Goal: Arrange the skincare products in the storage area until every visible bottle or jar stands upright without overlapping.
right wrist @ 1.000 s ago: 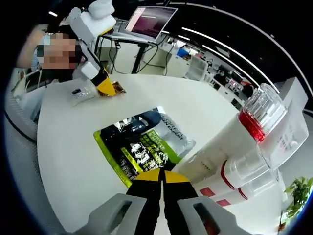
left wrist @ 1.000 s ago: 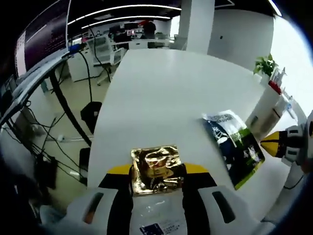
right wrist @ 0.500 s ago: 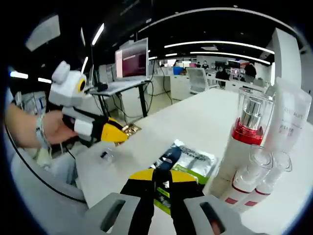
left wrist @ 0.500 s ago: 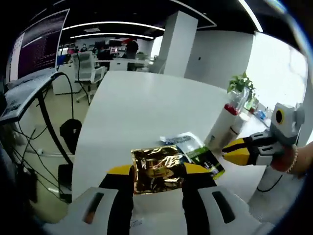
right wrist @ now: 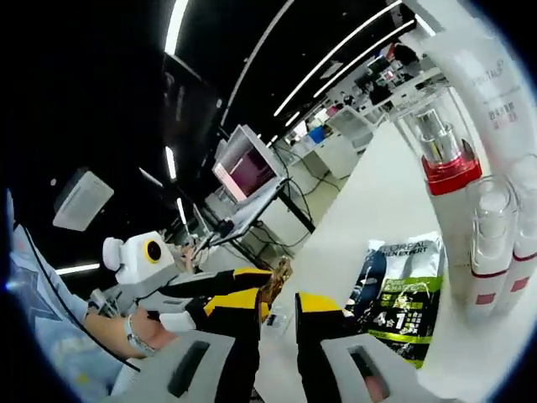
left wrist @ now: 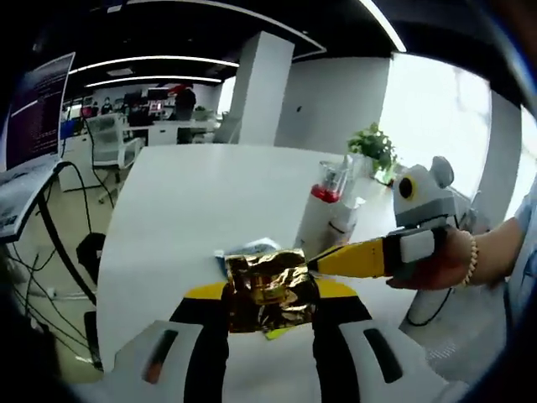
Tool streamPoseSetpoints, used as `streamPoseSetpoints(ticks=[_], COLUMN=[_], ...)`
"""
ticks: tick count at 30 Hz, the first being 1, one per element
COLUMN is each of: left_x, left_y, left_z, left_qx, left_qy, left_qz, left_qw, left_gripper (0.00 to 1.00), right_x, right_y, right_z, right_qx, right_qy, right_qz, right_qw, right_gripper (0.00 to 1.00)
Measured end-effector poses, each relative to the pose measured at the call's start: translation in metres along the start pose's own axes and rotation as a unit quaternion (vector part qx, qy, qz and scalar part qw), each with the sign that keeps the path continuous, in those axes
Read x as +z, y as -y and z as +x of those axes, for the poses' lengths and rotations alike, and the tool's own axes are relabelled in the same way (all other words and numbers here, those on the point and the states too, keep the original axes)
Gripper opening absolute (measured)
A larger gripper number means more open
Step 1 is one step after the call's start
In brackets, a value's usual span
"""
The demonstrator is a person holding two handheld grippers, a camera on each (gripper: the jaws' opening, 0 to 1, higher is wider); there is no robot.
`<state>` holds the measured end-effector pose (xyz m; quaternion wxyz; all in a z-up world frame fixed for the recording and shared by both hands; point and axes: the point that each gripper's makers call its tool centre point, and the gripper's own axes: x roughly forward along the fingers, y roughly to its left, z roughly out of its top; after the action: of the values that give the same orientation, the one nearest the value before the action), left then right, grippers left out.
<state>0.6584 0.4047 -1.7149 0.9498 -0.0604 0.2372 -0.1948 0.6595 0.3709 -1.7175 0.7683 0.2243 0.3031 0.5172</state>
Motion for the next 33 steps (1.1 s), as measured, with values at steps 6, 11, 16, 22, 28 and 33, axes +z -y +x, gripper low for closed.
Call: streamPoseSetpoints(ticks=[6, 11, 16, 22, 28, 33], left_x=[-0.006, -0.019, -0.015, -0.016, -0.010, -0.004], left_y=[0.016, 0.015, 0.020, 0.007, 0.009, 0.025], left_z=[0.005, 0.006, -0.002, -0.010, -0.020, -0.032], left_qx=[-0.025, -0.043, -0.100, -0.117, -0.174, -0.233], left_qy=[-0.010, -0.034, -0.016, -0.022, -0.015, 0.000], left_qz=[0.012, -0.003, -0.082, -0.110, -0.183, -0.194], left_qw=[0.9996, 0.9985, 0.9914, 0.9868, 0.9676, 0.9528], left_gripper=[0.35, 0.29, 0.32, 0.28, 0.05, 0.00], right_x=[-0.002, -0.009, -0.007, -0.011, -0.014, -0.015], right_y=[0.002, 0.005, 0.002, -0.006, -0.016, -0.020], right_z=[0.002, -0.003, -0.006, -0.006, -0.007, -0.010], right_qx=[0.003, 0.020, 0.026, 0.047, 0.073, 0.084], right_qy=[0.003, -0.041, -0.046, -0.065, -0.083, -0.090], right_qz=[0.048, 0.089, 0.068, 0.054, 0.031, 0.020], right_qw=[0.9989, 0.9950, 0.9963, 0.9953, 0.9934, 0.9922], right_gripper=[0.00, 0.00, 0.00, 0.00, 0.00, 0.00])
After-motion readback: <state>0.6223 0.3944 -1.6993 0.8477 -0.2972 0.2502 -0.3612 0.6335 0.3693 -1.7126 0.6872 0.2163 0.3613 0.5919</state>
